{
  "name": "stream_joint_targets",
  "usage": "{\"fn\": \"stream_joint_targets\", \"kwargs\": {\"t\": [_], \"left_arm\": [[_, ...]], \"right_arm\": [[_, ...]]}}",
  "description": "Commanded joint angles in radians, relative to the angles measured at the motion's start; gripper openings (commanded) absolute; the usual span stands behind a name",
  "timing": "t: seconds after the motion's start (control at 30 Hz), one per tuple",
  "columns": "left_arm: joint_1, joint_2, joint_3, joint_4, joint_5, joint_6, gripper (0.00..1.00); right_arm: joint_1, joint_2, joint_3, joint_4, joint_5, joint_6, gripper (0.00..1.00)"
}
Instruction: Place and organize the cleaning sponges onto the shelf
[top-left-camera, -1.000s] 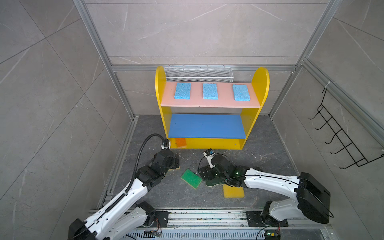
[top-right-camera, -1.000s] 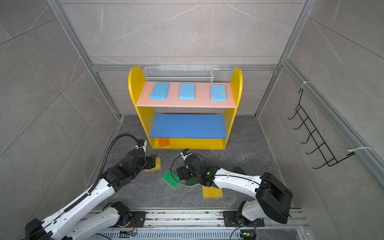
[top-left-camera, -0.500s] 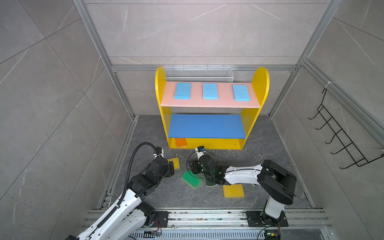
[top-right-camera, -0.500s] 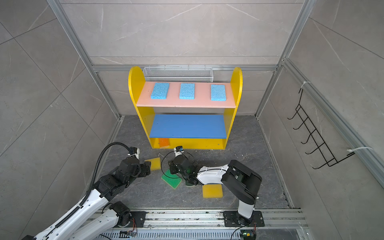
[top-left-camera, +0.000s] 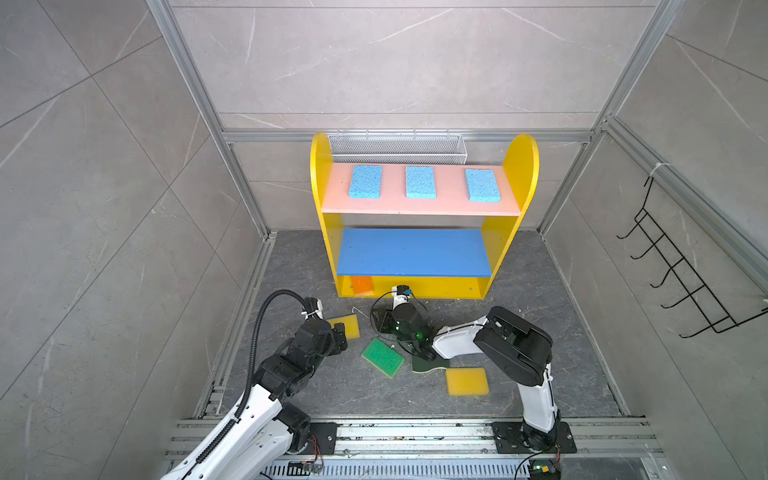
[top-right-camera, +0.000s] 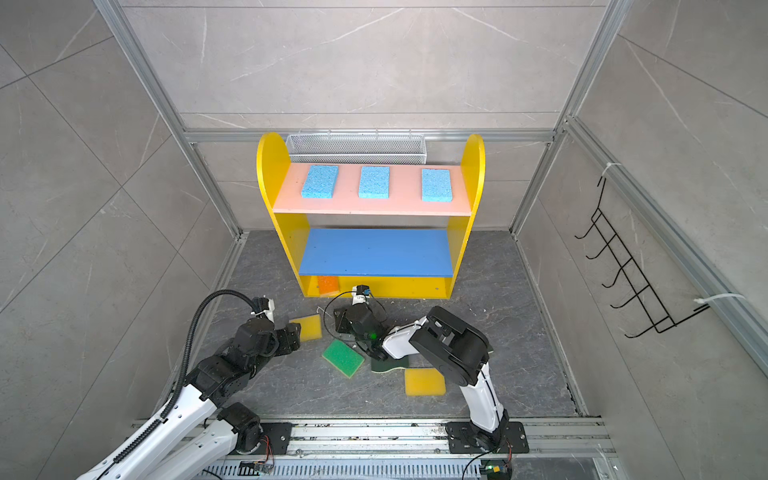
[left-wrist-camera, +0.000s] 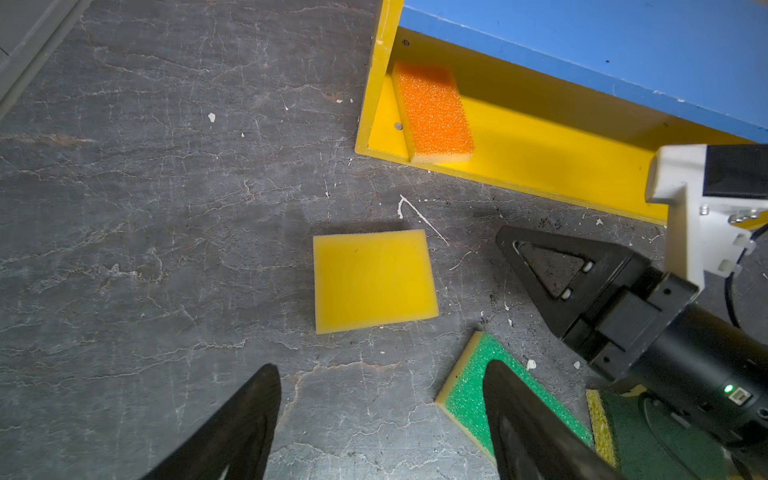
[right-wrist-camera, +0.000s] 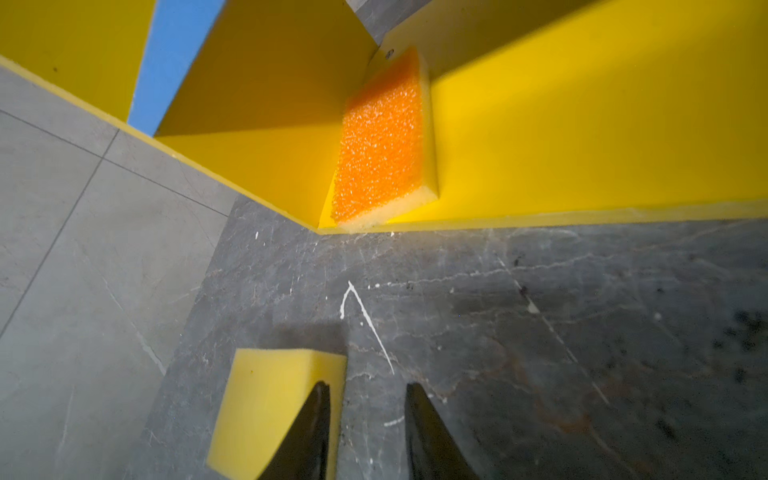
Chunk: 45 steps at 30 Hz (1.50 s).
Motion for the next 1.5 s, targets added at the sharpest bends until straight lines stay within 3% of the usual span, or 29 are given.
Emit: {"fn": "stream_joint_targets", "kwargs": {"t": [0.0,0.2,0.83,1.47], "left_arm": [[0.009,0.005,-0.005,0.053,0.014,-0.024,0.79],[0.011,0.023,-0.015,0.093,0.017,-0.015,0.79],[0.011,-0.062,-0.048,0.097,-0.007,-0.006,0.78],[0.010,-0.077,-0.083,0.123,-0.016,-0.013,0.78]], "right_arm": [[-0.015,0.047,0.043,0.081,0.009,0.022,0.34],[-0.030,0.119,0.096,0.125,0.035,-0.002,0.40],[-0.081,0.240,0.228,0.111,0.062,-0.062,0.41],[-0.094,0.303,0.209,0.303,0.038,-0.049,0.41]]}}
